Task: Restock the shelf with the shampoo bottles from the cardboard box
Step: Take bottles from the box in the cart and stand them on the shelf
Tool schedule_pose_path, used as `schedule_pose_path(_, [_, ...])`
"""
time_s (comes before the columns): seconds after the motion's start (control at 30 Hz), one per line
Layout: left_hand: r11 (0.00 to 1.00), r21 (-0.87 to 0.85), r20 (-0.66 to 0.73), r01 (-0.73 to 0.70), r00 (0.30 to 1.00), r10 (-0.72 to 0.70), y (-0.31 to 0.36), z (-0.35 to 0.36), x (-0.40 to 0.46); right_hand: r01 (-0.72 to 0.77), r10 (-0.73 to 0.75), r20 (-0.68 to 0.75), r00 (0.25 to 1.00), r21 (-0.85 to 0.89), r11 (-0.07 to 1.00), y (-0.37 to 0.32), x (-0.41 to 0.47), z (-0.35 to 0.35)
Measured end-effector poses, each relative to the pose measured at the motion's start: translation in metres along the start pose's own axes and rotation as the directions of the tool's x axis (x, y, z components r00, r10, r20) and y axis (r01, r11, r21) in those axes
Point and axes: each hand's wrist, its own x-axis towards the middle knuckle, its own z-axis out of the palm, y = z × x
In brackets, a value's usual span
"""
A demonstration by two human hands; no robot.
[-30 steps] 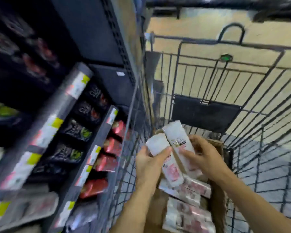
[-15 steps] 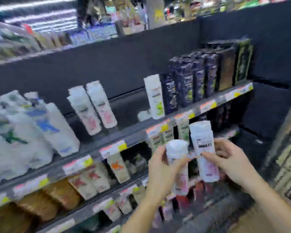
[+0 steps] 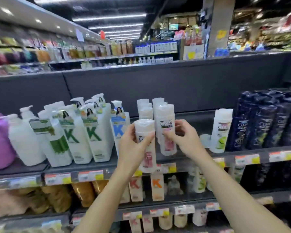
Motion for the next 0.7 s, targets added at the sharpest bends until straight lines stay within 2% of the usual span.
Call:
schedule_pose_path(0.3, [0.997, 0.06, -0.115, 0.043, 0.993, -0.036, -0.008, 0.025, 0.034, -0.065, 0.065, 0.027, 0.998, 0.033, 0.997, 0.063, 0.042, 0.006])
schedule_pose_path(0.7, [0.996, 0.086, -0.113, 0.034, 0.993, -0.024, -0.023, 0.038, 0.041, -0.083, 0.083, 0.012, 0.996, -0.004, 0.997, 0.066, 0.05, 0.019])
